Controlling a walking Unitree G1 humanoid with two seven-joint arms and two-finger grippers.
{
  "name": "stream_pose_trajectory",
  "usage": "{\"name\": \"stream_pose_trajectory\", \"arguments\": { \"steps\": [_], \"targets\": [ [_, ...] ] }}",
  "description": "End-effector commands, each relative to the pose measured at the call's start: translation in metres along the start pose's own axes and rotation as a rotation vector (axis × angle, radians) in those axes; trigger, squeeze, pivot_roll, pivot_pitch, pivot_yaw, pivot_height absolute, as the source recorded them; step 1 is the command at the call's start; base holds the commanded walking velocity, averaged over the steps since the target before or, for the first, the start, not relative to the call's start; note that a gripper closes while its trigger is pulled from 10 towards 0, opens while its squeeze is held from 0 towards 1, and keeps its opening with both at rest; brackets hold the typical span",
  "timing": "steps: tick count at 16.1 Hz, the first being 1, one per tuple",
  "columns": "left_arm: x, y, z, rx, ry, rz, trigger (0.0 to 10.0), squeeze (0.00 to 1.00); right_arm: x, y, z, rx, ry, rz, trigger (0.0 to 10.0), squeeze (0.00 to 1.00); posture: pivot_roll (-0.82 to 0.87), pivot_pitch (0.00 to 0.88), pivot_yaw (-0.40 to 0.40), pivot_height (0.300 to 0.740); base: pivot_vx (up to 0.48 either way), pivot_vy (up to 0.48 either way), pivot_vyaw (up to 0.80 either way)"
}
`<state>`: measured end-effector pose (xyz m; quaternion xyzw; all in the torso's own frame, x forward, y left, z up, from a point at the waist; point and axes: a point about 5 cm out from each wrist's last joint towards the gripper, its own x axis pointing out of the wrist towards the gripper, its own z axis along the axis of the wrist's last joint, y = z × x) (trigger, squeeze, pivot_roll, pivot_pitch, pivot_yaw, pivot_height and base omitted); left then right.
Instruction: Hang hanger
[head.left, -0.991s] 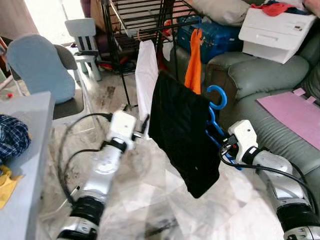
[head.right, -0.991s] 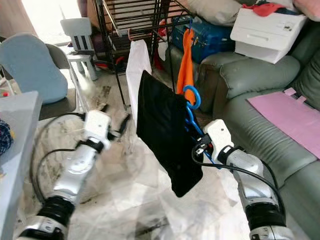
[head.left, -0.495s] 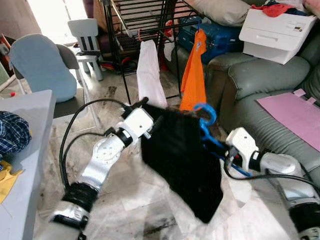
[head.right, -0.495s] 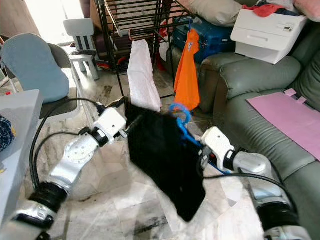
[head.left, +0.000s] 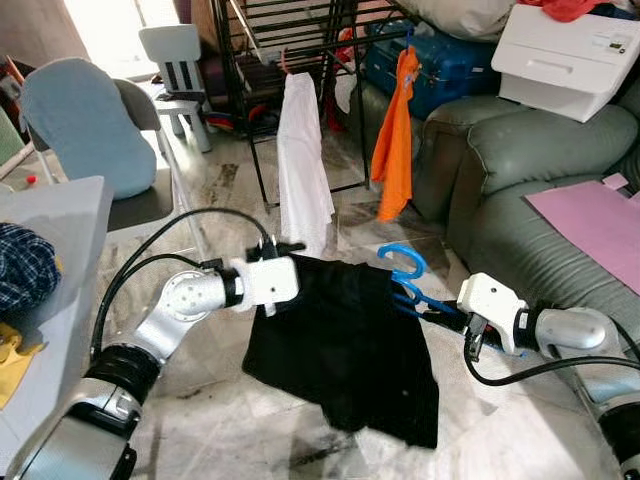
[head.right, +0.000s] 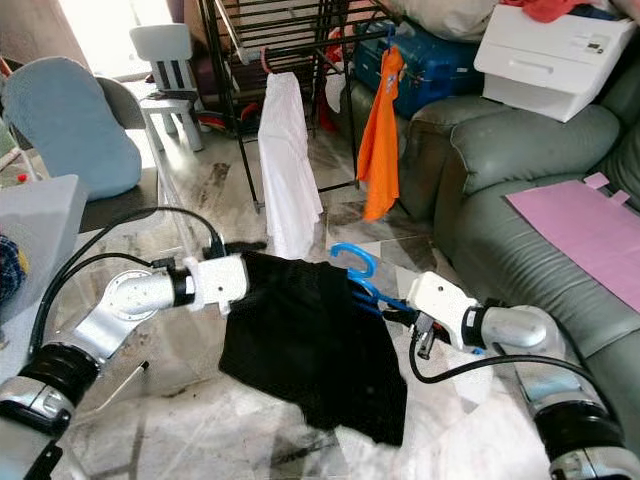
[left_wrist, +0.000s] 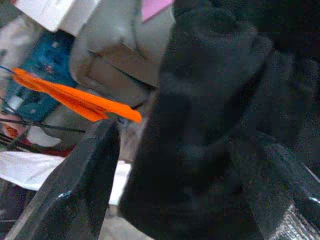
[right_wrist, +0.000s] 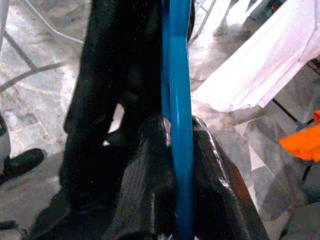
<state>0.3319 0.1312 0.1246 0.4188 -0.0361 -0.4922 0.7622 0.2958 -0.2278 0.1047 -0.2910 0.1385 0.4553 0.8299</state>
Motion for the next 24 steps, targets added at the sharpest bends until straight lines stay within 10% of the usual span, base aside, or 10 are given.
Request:
{"name": "stream_pose_trajectory", "arguments": {
  "steps": [1,9,10,11,12,24],
  "targets": [
    [-0.002,0.01,0.002,0.038,0.012,-0.028,10.0,0.0,0.001,-0.004,0.011,-0.052,-0.039,0.012,10.0,0.0,-0.18,0.0,0.069,0.74,0.0,0.0,0.0],
    [0.023,0.007,0.007,0.015,0.005,-0.126,10.0,0.0,0.005,0.003,0.021,-0.086,-0.097,0.067,10.0,0.0,-0.19,0.0,0.078,0.74,0.0,0.0,0.0],
    [0.024,0.005,0.007,0.017,0.001,-0.149,5.5,0.0,0.005,0.002,0.022,-0.09,-0.101,0.057,10.0,0.0,-0.19,0.0,0.08,0.74,0.0,0.0,0.0],
    [0.025,0.004,0.007,0.013,-0.004,-0.16,3.9,0.0,0.006,0.002,0.023,-0.09,-0.103,0.051,10.0,0.0,-0.19,0.0,0.081,0.74,0.0,0.0,0.0],
    [0.025,0.006,0.009,0.005,-0.019,-0.156,0.0,0.0,0.008,0.003,0.022,-0.105,-0.098,0.049,10.0,0.0,-0.19,0.0,0.082,0.74,0.0,0.0,0.0],
    [0.026,-0.007,-0.001,-0.072,0.053,-0.329,0.0,0.0,0.019,0.0,0.031,-0.191,-0.118,-0.002,10.0,0.0,-0.19,0.0,0.075,0.74,0.0,0.0,0.0]
  ]
}}
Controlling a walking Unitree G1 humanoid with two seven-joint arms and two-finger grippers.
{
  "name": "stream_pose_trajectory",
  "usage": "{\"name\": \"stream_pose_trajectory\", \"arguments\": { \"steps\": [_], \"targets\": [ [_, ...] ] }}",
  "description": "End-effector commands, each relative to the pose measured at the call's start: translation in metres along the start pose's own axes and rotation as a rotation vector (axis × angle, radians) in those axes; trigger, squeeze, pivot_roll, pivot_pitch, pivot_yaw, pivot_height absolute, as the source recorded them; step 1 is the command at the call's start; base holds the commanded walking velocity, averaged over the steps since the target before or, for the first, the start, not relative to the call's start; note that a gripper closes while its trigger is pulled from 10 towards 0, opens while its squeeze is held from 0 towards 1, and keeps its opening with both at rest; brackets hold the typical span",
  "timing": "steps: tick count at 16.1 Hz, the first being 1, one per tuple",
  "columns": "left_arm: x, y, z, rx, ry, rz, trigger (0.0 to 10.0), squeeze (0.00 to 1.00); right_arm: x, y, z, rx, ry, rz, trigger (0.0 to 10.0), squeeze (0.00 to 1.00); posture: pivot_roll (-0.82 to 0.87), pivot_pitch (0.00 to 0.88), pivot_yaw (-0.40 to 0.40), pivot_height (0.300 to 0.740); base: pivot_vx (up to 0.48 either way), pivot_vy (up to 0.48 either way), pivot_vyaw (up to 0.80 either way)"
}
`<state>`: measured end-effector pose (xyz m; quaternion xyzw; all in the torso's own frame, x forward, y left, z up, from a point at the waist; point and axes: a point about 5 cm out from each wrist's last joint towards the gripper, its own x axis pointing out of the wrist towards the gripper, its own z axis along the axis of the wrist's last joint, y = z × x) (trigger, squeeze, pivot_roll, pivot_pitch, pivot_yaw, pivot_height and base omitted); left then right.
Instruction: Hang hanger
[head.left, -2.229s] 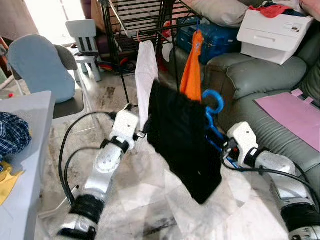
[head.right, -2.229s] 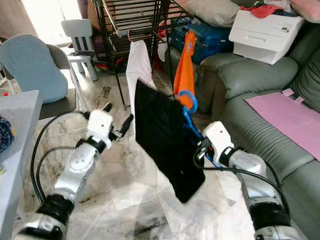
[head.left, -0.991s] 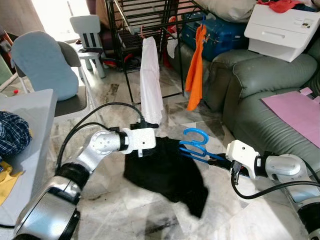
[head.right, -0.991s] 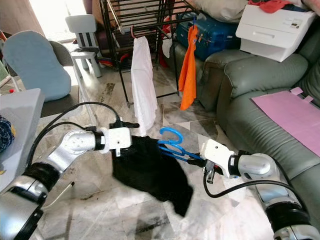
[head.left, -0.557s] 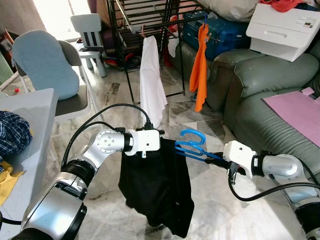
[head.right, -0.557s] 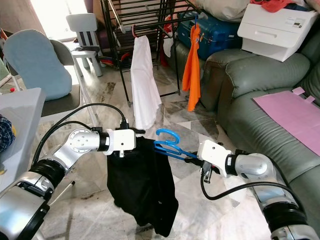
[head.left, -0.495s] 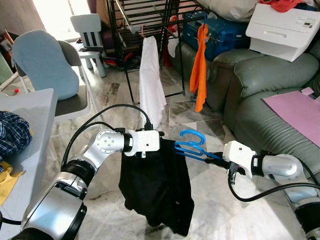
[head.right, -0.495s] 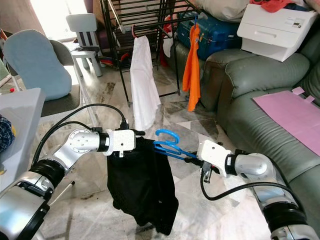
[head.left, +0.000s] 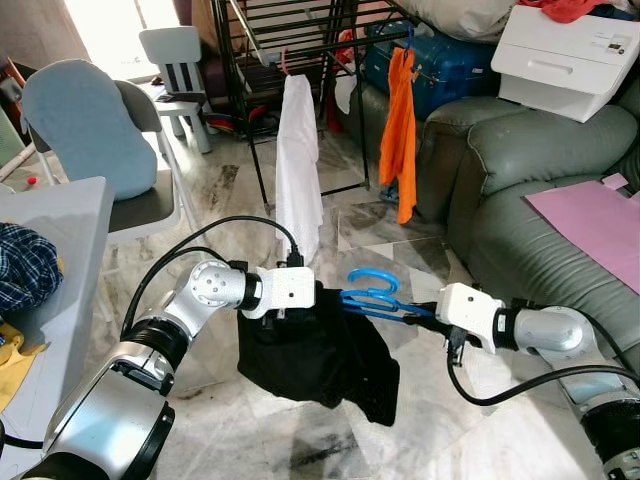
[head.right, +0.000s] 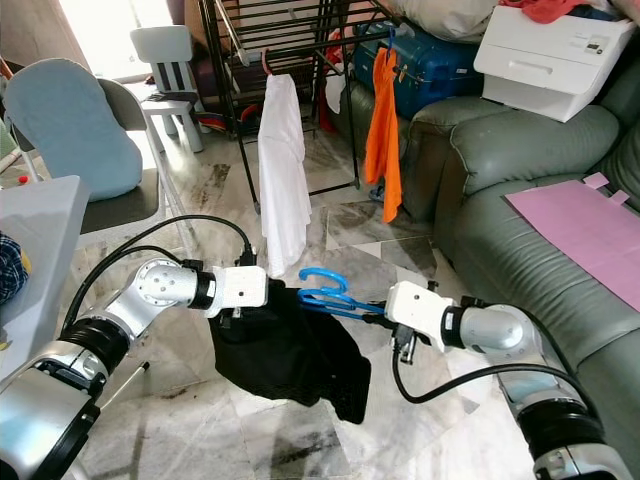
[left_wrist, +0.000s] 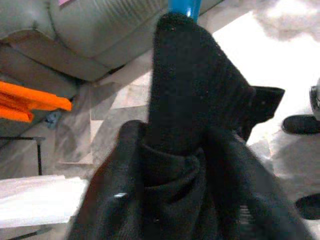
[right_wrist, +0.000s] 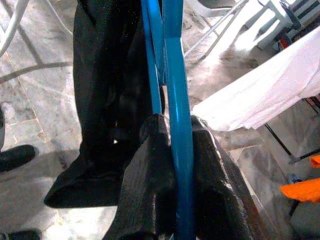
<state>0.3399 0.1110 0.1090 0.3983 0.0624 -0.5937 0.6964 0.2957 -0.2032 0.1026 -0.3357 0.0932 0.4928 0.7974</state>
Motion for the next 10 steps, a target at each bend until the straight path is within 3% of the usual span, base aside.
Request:
{"name": "stream_pose_trajectory", "arguments": {
  "steps": [1,8,10],
  "targets": [
    [0.0006,0.0003,0.0002,0.0,0.014,-0.031,0.0,0.0,0.0018,-0.0136,0.016,-0.054,-0.064,-0.061,10.0,0.0,-0.19,0.0,0.075,0.74,0.0,0.0,0.0],
    [0.0021,-0.0014,-0.0008,-0.024,0.019,-0.06,0.0,0.0,0.0037,-0.0138,0.0161,-0.074,-0.063,-0.07,10.0,0.0,-0.19,0.0,0.07,0.74,0.0,0.0,0.0],
    [0.0012,0.002,0.0033,-0.035,-0.027,-0.028,0.0,0.0,0.0052,-0.0139,0.017,-0.077,-0.068,-0.073,10.0,0.0,-0.18,0.0,0.065,0.74,0.0,0.0,0.0]
  ]
}}
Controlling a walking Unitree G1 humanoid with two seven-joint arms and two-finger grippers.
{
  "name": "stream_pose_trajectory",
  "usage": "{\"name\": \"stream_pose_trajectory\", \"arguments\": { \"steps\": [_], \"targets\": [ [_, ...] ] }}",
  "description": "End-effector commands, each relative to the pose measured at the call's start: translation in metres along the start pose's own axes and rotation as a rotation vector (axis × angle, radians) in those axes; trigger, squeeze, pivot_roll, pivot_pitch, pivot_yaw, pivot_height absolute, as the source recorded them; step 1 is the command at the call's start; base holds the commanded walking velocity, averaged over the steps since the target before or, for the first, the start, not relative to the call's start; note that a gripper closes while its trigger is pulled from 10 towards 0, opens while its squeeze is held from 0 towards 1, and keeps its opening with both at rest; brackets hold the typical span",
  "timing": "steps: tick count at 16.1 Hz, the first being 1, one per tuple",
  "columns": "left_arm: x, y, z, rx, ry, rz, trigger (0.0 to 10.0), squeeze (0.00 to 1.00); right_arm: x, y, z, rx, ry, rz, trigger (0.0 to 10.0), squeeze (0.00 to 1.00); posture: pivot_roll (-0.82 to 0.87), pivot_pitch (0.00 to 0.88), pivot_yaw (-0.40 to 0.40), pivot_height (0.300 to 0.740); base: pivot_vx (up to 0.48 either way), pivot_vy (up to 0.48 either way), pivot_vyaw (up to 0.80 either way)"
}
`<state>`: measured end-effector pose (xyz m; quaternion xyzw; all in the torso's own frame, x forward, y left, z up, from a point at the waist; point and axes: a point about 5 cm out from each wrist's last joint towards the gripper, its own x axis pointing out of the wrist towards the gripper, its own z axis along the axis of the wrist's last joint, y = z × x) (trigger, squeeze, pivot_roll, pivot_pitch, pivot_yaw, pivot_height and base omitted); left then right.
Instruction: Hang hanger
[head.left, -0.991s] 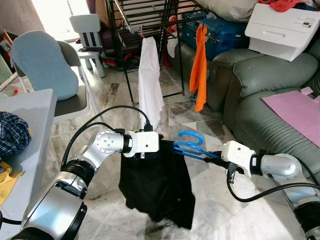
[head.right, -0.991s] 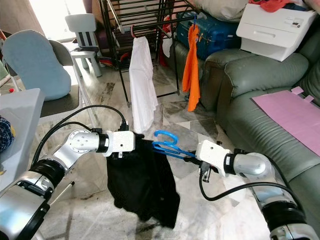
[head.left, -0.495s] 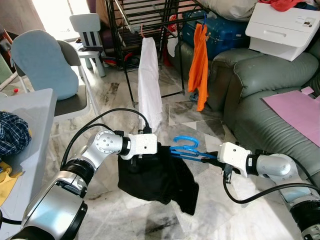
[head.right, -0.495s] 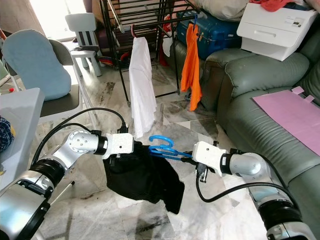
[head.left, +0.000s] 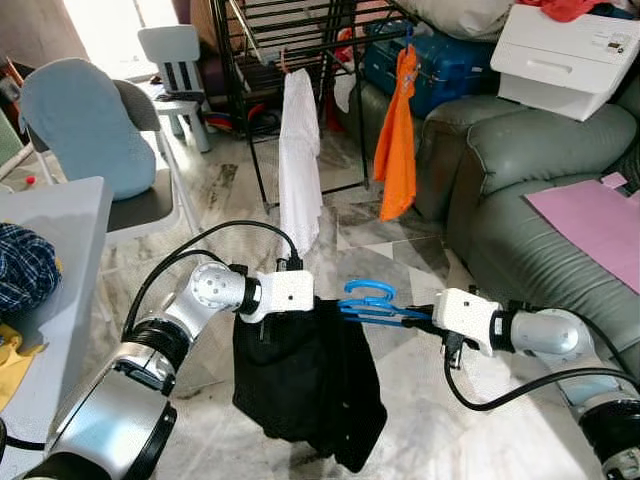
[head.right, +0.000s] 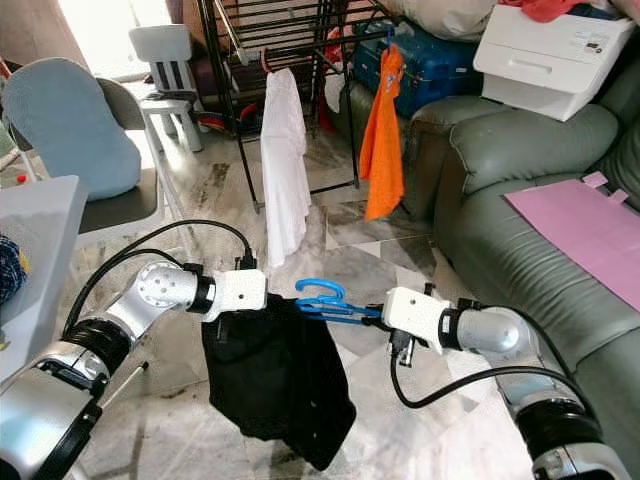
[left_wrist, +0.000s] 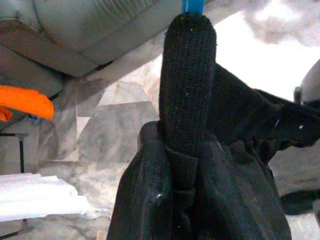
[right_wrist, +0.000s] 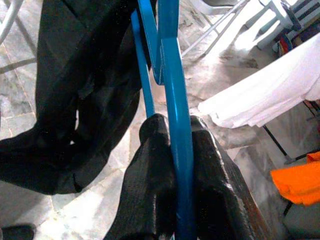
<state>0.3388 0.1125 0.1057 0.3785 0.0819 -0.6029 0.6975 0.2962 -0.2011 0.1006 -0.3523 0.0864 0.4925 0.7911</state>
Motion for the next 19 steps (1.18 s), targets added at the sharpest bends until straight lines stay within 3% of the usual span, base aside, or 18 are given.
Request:
{"name": "stream_pose_trajectory", "arguments": {
  "steps": [1,2,3,4,5,7,9,11,12,14,15,16,17,18,19],
  "targets": [
    [-0.001,0.008,0.009,-0.006,-0.053,0.019,0.0,0.0,0.003,-0.015,0.017,-0.036,-0.078,-0.07,10.0,0.0,-0.18,0.0,0.064,0.74,0.0,0.0,0.0],
    [-0.003,0.008,0.007,-0.008,-0.046,0.019,0.0,0.0,0.005,-0.015,0.017,-0.009,-0.083,-0.054,10.0,0.0,-0.18,0.0,0.063,0.74,0.0,0.0,0.0],
    [-0.005,0.007,0.004,-0.016,-0.04,0.019,0.0,0.0,0.006,-0.013,0.016,0.045,-0.09,-0.008,10.0,0.85,-0.18,0.0,0.064,0.74,0.0,0.0,0.0],
    [-0.007,0.009,0.006,-0.017,-0.062,0.033,0.0,0.0,0.005,-0.012,0.016,0.06,-0.095,0.016,10.0,1.0,-0.18,0.0,0.065,0.74,0.0,0.0,0.0],
    [-0.009,0.01,0.007,-0.048,-0.091,0.038,0.0,0.0,0.005,-0.015,0.017,0.034,-0.09,-0.008,10.0,1.0,-0.18,0.0,0.065,0.74,0.0,0.0,0.0],
    [-0.014,0.011,0.0,-0.06,-0.058,0.049,0.0,0.0,0.005,-0.019,0.016,0.002,-0.075,-0.038,10.0,1.0,-0.18,0.0,0.06,0.74,0.0,0.0,0.0],
    [-0.018,0.011,-0.003,-0.089,-0.059,0.067,0.0,0.0,-0.001,-0.023,0.018,-0.05,-0.038,-0.012,10.0,1.0,-0.18,0.0,0.058,0.74,0.0,0.0,0.0],
    [-0.021,0.009,-0.01,-0.124,-0.043,0.1,0.0,0.0,-0.018,-0.04,0.022,-0.111,-0.002,-0.062,10.0,1.0,-0.18,0.0,0.059,0.74,0.0,0.0,0.0],
    [-0.023,0.006,-0.017,-0.152,-0.023,0.113,0.0,0.0,-0.03,-0.056,0.029,-0.134,-0.007,-0.152,10.0,1.0,-0.18,0.0,0.061,0.74,0.0,0.0,0.0],
    [-0.025,0.002,-0.024,-0.176,-0.007,0.118,0.0,0.0,-0.041,-0.07,0.031,-0.155,0.003,-0.24,10.0,1.0,-0.2,0.0,0.067,0.74,0.0,0.0,0.0],
    [-0.027,-0.004,-0.031,-0.206,0.014,0.125,0.0,0.0,-0.058,-0.084,0.031,-0.173,0.013,-0.365,10.0,1.0,-0.2,0.0,0.07,0.74,0.0,0.0,0.0],
    [-0.028,-0.004,-0.033,-0.212,0.021,0.135,0.0,0.0,-0.061,-0.088,0.032,-0.156,-0.002,-0.404,10.0,1.0,-0.2,0.0,0.071,0.74,0.0,0.0,0.0],
    [-0.031,-0.003,-0.037,-0.248,0.028,0.182,0.0,0.0,-0.066,-0.088,0.033,-0.08,-0.07,-0.473,10.0,1.0,-0.21,0.0,0.071,0.74,0.0,0.0,0.0],
    [-0.034,0.003,-0.036,-0.373,-0.052,0.26,0.0,0.0,-0.062,-0.08,0.031,0.032,-0.143,-0.485,10.0,1.0,-0.21,0.0,0.072,0.74,0.0,0.0,0.0],
    [-0.036,0.009,-0.036,-0.437,-0.087,0.328,0.0,0.0,-0.057,-0.071,0.028,0.084,-0.173,-0.475,10.0,1.0,-0.2,0.0,0.074,0.74,0.0,0.0,0.0]
  ]
}}
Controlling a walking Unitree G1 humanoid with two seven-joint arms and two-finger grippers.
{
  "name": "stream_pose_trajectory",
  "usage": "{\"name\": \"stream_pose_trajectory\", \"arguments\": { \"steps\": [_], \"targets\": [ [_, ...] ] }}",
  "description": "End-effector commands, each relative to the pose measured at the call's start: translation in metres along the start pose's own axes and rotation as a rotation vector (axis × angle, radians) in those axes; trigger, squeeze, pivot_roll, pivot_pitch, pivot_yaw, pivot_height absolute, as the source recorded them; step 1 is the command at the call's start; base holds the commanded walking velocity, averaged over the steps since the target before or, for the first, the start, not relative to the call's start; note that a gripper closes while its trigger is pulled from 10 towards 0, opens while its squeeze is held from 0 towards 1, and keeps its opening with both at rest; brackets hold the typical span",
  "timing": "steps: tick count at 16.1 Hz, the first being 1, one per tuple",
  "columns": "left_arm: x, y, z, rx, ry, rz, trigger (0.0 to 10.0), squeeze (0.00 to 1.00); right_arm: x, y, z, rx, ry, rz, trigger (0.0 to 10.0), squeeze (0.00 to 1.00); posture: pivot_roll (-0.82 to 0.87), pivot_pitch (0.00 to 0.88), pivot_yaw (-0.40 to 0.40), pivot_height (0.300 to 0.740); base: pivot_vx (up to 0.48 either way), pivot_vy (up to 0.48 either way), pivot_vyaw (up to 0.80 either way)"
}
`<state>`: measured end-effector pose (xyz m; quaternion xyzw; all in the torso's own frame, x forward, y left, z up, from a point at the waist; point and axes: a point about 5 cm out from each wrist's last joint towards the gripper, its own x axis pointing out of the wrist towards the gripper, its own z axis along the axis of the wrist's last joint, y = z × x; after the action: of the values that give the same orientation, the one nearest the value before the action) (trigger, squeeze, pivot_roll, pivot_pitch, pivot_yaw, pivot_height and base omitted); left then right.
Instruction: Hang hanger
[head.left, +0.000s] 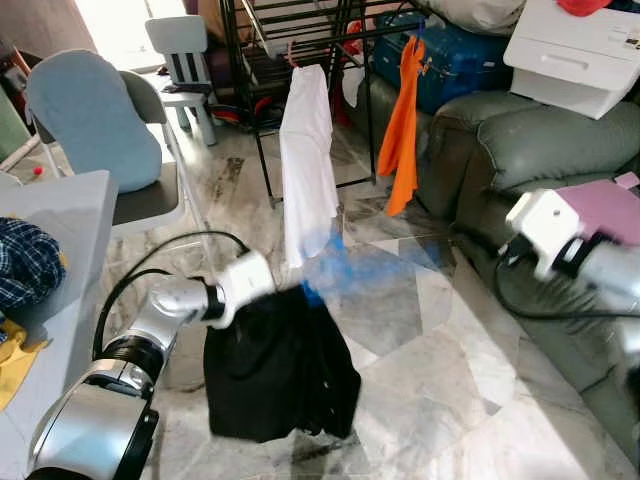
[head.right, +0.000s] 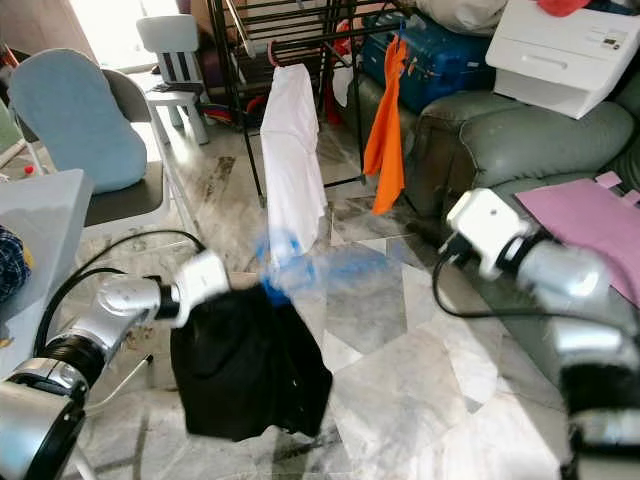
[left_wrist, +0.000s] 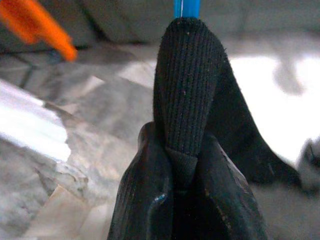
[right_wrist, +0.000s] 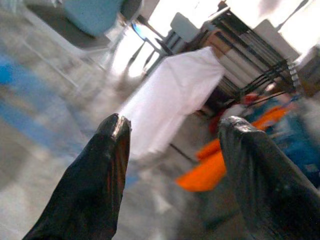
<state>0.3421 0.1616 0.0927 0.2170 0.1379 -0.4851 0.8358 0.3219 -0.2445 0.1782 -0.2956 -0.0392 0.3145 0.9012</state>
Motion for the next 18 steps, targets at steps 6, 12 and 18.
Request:
{"name": "stream_pose_trajectory", "arguments": {
  "steps": [6,12,18],
  "targets": [
    [0.0,0.018,0.045,-0.102,-0.265,0.0,0.0,0.0,0.009,0.071,-0.017,0.344,-0.043,0.133,10.0,1.0,-0.19,0.0,0.077,0.74,0.0,0.0,0.0],
    [-0.007,0.005,0.092,0.071,-0.381,-0.208,0.0,0.0,0.026,0.086,-0.032,0.35,0.051,0.074,10.0,0.91,-0.16,0.0,0.068,0.74,0.0,0.0,0.0],
    [-0.009,-0.003,0.096,0.123,-0.354,-0.235,0.0,0.0,0.026,0.062,-0.023,0.433,-0.054,-0.057,10.0,0.31,-0.17,0.0,0.072,0.74,0.0,0.0,0.0]
  ]
}}
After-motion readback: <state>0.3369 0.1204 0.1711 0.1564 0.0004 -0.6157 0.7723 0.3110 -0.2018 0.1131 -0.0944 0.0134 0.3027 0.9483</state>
